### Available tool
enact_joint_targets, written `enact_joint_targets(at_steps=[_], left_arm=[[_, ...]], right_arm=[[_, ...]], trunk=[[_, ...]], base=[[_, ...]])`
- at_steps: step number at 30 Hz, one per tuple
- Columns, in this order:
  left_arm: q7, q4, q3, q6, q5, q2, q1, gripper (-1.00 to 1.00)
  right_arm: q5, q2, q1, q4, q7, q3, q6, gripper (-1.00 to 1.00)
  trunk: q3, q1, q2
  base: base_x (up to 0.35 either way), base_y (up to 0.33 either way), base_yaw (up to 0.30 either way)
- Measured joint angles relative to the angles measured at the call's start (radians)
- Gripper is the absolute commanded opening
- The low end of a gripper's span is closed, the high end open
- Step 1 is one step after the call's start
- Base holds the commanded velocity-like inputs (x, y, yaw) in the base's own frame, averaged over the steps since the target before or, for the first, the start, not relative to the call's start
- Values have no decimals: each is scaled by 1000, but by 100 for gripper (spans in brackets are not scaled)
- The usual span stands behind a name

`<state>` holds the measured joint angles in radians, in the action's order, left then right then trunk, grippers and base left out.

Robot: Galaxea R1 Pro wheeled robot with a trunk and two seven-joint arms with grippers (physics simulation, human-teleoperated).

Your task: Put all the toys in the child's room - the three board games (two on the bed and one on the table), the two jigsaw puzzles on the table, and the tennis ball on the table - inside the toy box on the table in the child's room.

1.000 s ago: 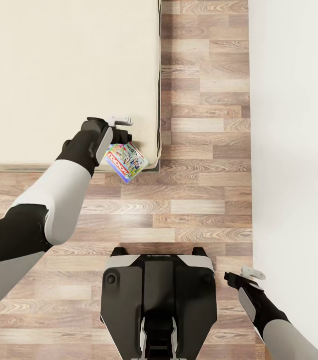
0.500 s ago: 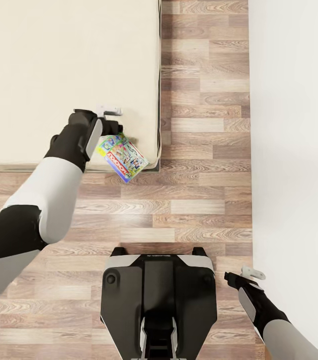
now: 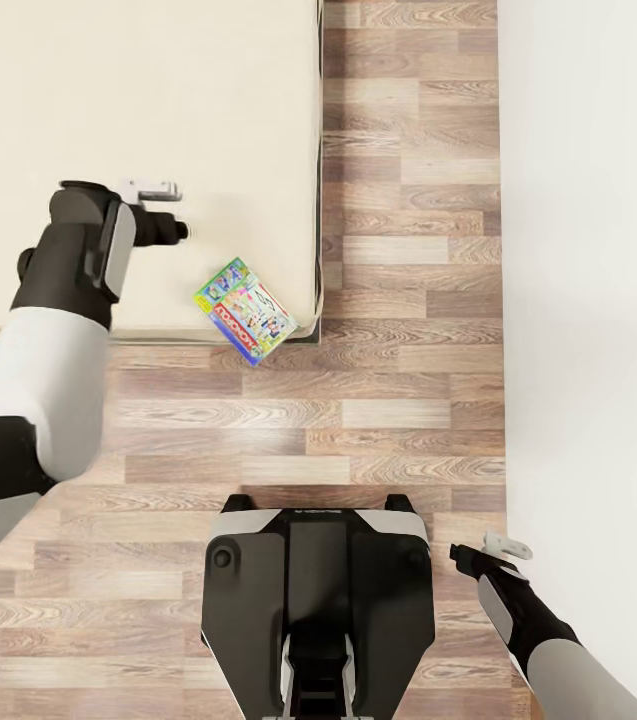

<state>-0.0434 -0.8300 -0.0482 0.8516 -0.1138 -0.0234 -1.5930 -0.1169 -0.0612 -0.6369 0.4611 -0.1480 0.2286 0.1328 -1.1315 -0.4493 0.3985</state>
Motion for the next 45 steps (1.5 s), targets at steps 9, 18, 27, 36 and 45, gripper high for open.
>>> enact_joint_targets(at_steps=[9, 18, 27, 36, 45], left_arm=[[143, -78, -102, 136, 14, -115, 1, 100], [459, -130, -175, 192, 15, -263, 32, 100], [901, -136, -187, 189, 12, -427, 152, 100], [1470, -134, -189, 185, 15, -605, 397, 100], [1607, -132, -192, 183, 43, -650, 595, 100]], right_arm=[[0, -1, 0, 0, 0, 0, 0, 100], [0, -1, 0, 0, 0, 0, 0, 100], [0, -1, 0, 0, 1, 0, 1, 100], [0, 0, 0, 2, 2, -1, 0, 100], [0, 1, 0, 4, 2, -1, 0, 100]], trunk=[[0, 0, 0], [0, 0, 0], [0, 0, 0], [0, 0, 0], [4, 0, 0]], base=[[0, 0, 0], [0, 0, 0], [0, 0, 0], [0, 0, 0], [0, 0, 0]])
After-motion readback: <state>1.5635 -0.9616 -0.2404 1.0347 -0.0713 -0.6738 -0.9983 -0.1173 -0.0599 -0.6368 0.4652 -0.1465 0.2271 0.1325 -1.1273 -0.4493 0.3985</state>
